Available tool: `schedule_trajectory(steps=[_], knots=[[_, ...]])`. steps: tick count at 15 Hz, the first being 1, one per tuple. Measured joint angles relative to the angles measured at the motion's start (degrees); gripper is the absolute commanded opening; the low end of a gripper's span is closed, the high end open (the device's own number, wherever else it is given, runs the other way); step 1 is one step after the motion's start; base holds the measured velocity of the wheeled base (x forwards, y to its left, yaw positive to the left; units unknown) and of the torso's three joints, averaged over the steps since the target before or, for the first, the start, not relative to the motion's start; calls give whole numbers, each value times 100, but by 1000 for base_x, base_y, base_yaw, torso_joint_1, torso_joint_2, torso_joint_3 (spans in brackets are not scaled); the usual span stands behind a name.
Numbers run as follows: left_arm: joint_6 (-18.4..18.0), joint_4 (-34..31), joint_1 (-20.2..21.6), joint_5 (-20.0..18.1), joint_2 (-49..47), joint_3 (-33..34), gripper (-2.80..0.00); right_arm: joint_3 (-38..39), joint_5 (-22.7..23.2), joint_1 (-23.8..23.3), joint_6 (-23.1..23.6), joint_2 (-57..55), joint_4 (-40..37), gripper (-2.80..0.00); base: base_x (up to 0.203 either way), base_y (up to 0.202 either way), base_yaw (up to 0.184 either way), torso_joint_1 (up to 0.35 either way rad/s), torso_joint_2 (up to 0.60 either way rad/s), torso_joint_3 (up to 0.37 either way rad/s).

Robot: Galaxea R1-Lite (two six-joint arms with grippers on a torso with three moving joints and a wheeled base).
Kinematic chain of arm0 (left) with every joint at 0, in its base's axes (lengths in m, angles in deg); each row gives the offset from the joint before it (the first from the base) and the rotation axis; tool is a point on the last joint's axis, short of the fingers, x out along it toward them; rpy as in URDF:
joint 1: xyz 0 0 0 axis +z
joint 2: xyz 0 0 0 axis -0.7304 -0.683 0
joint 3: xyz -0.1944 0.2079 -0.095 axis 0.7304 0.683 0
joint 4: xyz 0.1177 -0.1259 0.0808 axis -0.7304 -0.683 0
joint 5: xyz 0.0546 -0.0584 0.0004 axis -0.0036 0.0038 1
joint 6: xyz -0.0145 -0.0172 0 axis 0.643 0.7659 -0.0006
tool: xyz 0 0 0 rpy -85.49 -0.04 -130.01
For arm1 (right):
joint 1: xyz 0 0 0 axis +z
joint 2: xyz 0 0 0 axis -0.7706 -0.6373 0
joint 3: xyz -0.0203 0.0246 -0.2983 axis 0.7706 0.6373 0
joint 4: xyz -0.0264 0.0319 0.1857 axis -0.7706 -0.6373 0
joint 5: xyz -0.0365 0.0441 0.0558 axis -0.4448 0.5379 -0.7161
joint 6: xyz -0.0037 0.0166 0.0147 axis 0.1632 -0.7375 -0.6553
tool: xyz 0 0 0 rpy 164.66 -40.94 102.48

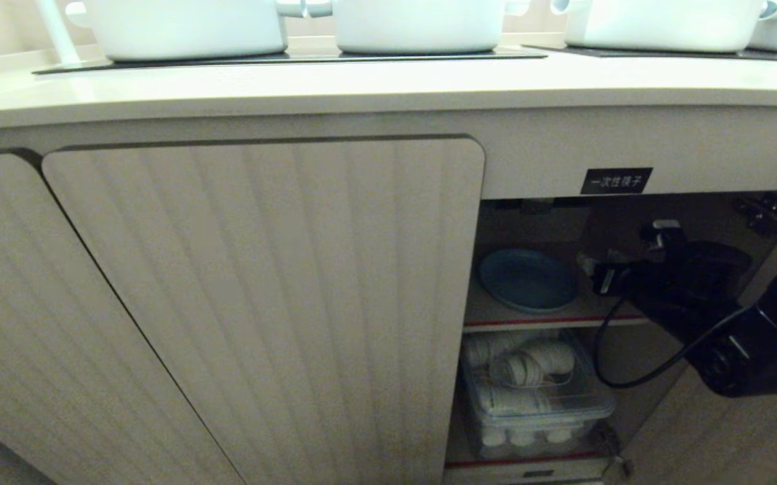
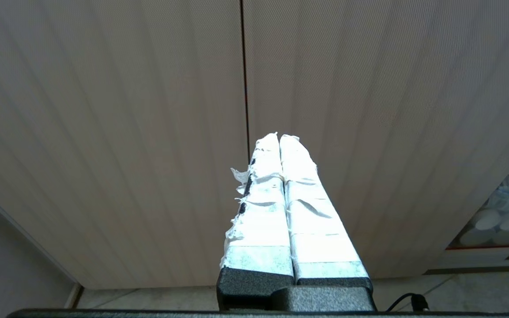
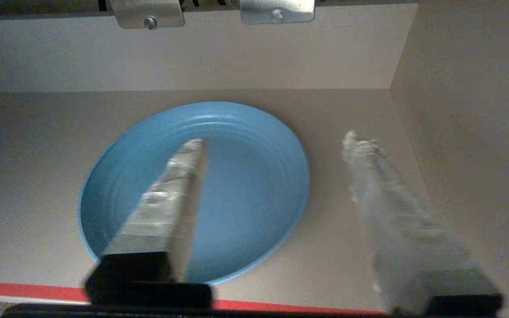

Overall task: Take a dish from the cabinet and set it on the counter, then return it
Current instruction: Take the plate from the cabinet

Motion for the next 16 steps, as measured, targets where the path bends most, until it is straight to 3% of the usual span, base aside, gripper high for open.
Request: schedule_trajectory(steps=[16], knots=[[0,0,0,5,0,0,-280,-83,-2,-127,20,-220,-17,0,0,0,0,0,0,0]])
